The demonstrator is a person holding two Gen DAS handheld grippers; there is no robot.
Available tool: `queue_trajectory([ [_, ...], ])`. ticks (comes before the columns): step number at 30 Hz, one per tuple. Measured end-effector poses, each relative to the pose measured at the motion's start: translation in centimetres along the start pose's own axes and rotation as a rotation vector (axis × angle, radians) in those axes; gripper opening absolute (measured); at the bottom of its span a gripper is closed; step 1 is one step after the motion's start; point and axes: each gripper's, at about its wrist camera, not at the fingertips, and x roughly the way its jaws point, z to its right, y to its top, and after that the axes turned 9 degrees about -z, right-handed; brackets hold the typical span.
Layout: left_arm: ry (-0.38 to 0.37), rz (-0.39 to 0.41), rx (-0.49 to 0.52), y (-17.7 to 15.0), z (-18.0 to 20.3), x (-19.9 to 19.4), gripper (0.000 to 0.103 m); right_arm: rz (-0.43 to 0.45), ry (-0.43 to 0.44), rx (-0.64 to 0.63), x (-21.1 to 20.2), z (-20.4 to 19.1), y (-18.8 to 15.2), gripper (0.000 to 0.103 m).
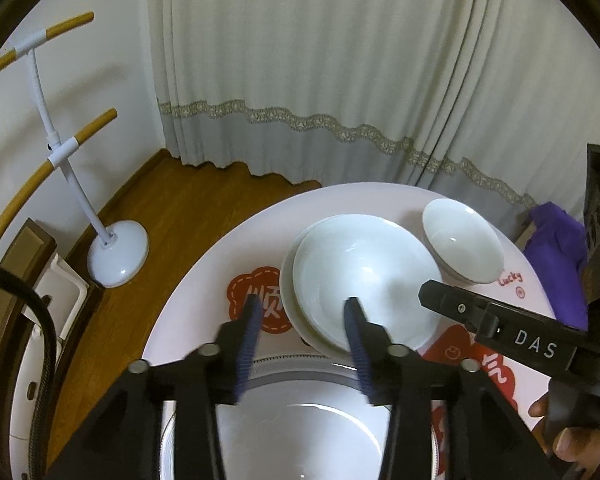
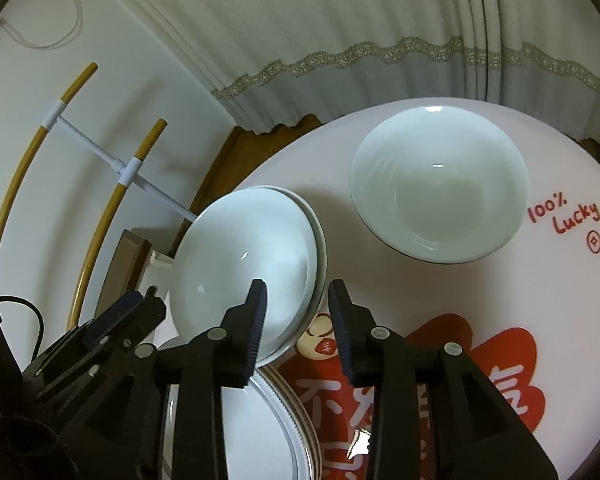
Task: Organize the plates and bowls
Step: 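Open both grippers and lift them away from the bowls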
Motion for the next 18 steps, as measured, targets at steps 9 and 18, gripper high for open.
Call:
queue_trajectory([
  [9, 0.015, 0.061, -0.001, -4.0, 2.3, -4.0, 0.064, 0.039, -0.019, -0.067, -4.1, -0.3, -2.9, 0.050],
  [18, 0.004, 0.113, -0.007, -8.3, 7.0, -6.9, 0.092, 0.074, -0.063, -0.105, -8.9, 2.1, -5.7, 0.072],
])
